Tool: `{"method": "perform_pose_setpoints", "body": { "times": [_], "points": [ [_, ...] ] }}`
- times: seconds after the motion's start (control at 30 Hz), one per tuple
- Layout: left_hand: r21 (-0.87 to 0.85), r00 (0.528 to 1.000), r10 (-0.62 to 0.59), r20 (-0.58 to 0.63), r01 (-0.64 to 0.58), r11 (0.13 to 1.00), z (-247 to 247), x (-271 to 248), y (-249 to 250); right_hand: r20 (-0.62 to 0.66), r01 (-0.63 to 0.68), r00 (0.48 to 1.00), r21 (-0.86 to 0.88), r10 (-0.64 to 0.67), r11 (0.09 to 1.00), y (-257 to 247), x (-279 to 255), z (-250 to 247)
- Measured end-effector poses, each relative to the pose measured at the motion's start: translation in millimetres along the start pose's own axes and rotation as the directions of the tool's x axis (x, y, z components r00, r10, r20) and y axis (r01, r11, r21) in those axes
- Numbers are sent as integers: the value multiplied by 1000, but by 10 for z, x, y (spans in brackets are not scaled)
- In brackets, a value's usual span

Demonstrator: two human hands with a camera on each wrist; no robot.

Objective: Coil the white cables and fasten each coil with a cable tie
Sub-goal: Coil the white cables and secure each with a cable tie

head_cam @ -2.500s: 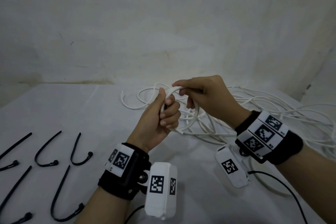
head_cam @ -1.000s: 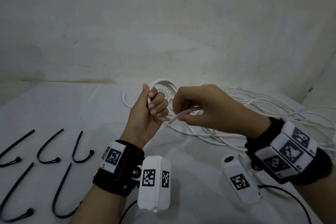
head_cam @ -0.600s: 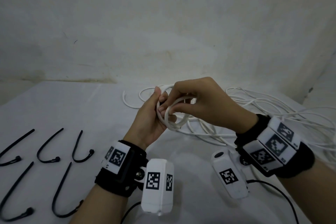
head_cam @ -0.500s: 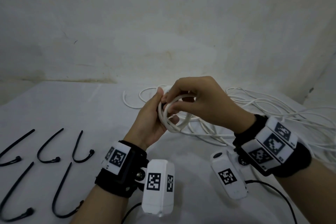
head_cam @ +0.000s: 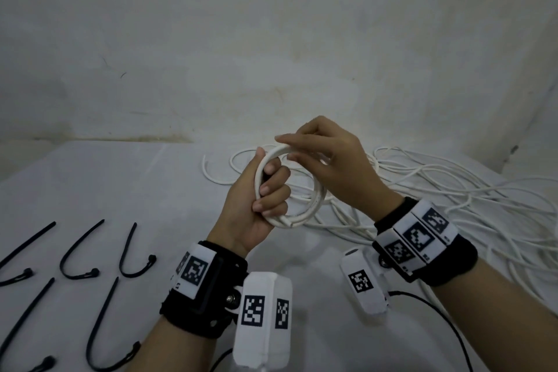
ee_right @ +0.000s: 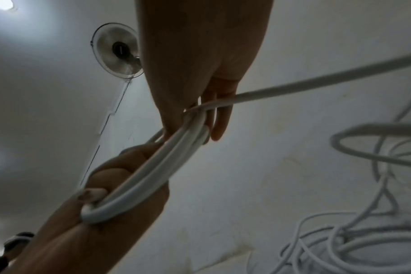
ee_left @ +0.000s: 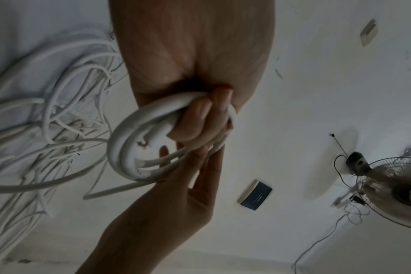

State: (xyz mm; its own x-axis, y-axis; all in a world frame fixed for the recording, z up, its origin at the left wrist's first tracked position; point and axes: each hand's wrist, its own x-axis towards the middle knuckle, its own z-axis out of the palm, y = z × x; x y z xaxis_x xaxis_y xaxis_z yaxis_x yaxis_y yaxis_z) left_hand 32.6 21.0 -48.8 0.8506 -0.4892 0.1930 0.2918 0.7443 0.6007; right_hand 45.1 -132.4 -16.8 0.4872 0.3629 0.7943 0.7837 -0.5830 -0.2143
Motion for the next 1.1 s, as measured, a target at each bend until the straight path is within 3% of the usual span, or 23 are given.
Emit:
{"method": "perform_pose_setpoints", "body": {
  "times": [0.1, 0.37, 0.63, 0.97, 1.1],
  "points": [
    [17, 1000, 21, -22, -21, 1000, 13, 1, -2, 111, 41, 993, -70, -33, 997, 46, -23, -25],
    [154, 997, 52, -50, -44, 987, 18, -2, -18, 29, 58, 998, -119, -55, 991, 34, 0, -38],
    [14, 995, 93, -33, -93, 996, -74, 12, 70, 135, -226, 963, -58, 232, 972, 119, -26, -224],
    [58, 1000, 17, 23, -19, 998, -70, 2, 40, 53, -246, 965, -157, 257, 956, 229, 95, -550],
    [-30, 994, 106, -8, -106, 994, -104, 5, 111, 68, -316, 943, -126, 326, 940, 297, 66, -562]
  ]
}}
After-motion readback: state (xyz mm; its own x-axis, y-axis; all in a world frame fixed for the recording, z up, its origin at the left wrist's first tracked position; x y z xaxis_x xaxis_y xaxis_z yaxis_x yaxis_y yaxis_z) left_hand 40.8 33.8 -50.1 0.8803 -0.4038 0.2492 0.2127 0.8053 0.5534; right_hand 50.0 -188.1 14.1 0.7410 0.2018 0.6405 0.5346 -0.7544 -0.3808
